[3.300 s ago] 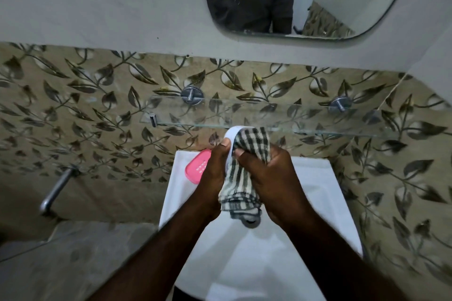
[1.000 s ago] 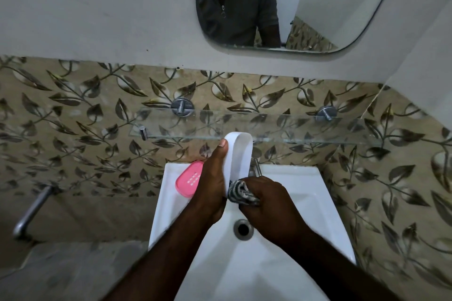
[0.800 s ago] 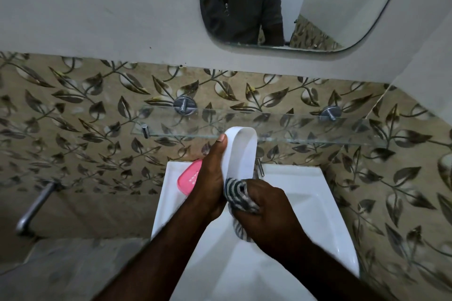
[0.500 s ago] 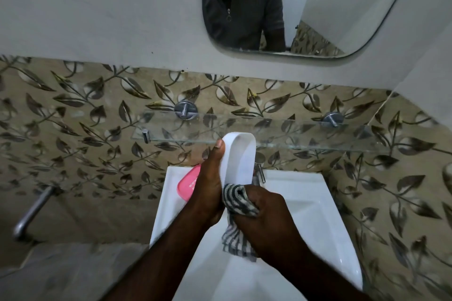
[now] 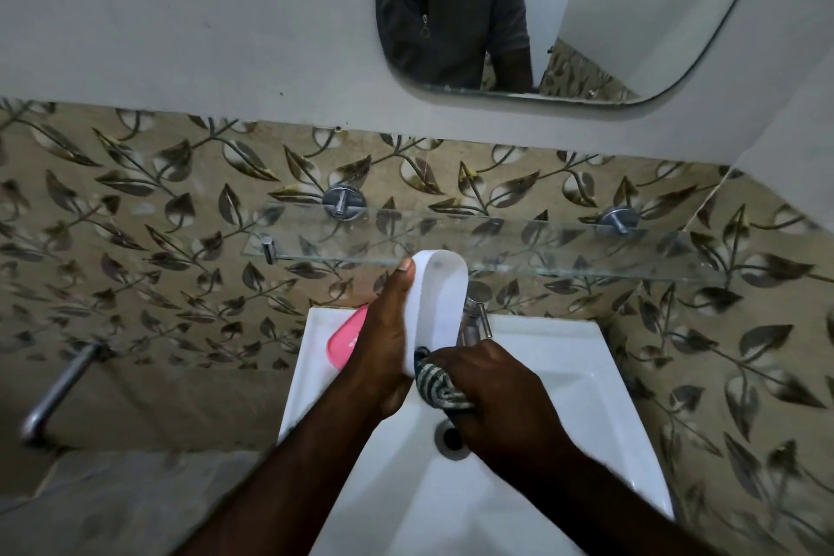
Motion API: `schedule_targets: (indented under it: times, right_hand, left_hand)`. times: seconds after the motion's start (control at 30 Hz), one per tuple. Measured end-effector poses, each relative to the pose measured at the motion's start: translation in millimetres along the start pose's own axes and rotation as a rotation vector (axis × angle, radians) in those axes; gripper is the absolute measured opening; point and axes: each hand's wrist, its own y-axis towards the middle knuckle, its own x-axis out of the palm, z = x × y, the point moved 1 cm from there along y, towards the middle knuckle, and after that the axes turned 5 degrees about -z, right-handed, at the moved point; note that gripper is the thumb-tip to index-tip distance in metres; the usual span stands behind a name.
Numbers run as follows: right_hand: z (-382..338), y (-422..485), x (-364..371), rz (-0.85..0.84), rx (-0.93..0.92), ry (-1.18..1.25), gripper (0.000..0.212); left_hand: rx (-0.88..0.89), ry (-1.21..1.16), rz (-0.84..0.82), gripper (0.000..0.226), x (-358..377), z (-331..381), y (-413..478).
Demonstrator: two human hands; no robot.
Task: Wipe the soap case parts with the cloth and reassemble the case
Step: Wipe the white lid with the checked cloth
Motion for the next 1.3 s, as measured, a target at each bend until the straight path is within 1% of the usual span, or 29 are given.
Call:
schedule_targets:
  times: [0.03,0.1,0.13,0.17,0.2,0.23,0.27,0.33,0.37,0.4,0.47,0.5,0.6,0.7,0.77,0.8,0.83,0.87,0.93,1.0,1.07,1.13,1.2,1.23,1.3]
  right_hand:
    - [6,2,0,-0.014,0.001,-0.072,0.028]
    - [7,6,4,0.014,0.065,-0.057,0.024]
    - [4,7,6,0.026,0.127,0.03,0.018]
    - [-1,8,7,0.035,0.196,0.176,0.011]
    - [-4,7,9,0.038,0.23,0.301,0.006]
    - [-7,6,10,0.044,0.203,0.36,0.004]
    - [-10,5,9,0.042,0.129,0.29,0.006]
    - [-5,2,4,0.004,0.004,0.013,0.019]
    - [1,3,5,-0.02,-0.02,-0.089,0.026]
    - [6,5,5,-0.068,-0.014,-0.139,0.031]
    - [11,7,9,-0.185,0.016,-0.11,0.033]
    - [11,7,12,-0.218,0.008,-0.078,0.03]
    - [9,2,22,-0.193,-0.021,-0.068,0.019]
    - [12,1,23,-0.036,0.038,0.048,0.015]
    - [7,5,14,0.067,0.172,0.291,0.008]
    - [3,7,10,0.092,0.225,0.424,0.004]
    - [-2,9,8,0.11,0.245,0.538,0.007]
    - [-7,10,7,0.11,0.243,0.605,0.011]
    - [-16,11,9,0.098,0.236,0.675,0.004]
    - [-19,9,13,0.1,0.21,0.671,0.012]
    - [-15,7,16,0.073,0.144,0.566,0.016]
    - [-9,5,16,0.014,0.053,0.451,0.016]
    - [-1,3,16,-0.054,-0.01,0.344,0.016]
    - [3,3,16,-0.091,-0.023,0.314,0.018]
    - [4,4,17,-0.132,-0.016,0.346,0.017]
  left_hand:
    - [-0.003,0.004,0.009,0.061,0,-1,0]
    - [0.002,0.027,0.023,0.066,1,-2,1]
    - [0.009,0.043,0.028,0.067,2,-1,1]
    - [0.012,0.048,0.036,0.069,3,0,1]
    - [0.006,0.042,0.038,0.071,2,0,2]
    - [-0.007,0.026,0.029,0.073,1,2,2]
    - [-0.021,0.015,0.012,0.072,-2,4,2]
    - [-0.051,0.012,-0.026,0.065,-6,6,2]
    - [-0.068,0.003,-0.027,0.062,-8,7,3]
    - [-0.087,-0.015,-0.019,0.061,-9,7,4]
    - [-0.124,-0.045,0.017,0.062,-13,3,5]
    - [-0.139,-0.054,0.031,0.061,-14,1,5]
    - [-0.169,-0.081,0.06,0.052,-19,-6,2]
    - [-0.154,-0.14,0.016,0.043,-18,-3,-4]
    - [-0.107,-0.15,-0.042,0.042,-11,-3,-9]
    - [-0.074,-0.155,-0.057,0.041,-7,-6,-12]
    - [-0.045,-0.181,-0.069,0.039,-4,-10,-15]
    - [-0.029,-0.215,-0.068,0.038,-2,-12,-18]
    - [-0.04,-0.285,-0.059,0.034,-1,-17,-20]
    - [-0.064,-0.327,-0.054,0.038,-2,-18,-21]
    - [-0.093,-0.376,-0.05,0.046,-3,-20,-21]
    - [-0.109,-0.43,-0.053,0.04,-2,-24,-24]
    - [-0.122,-0.506,-0.037,0.041,1,-25,-27]
    - [-0.114,-0.54,-0.026,0.042,-1,-26,-27]
    - [-0.099,-0.55,-0.015,0.04,0,-26,-28]
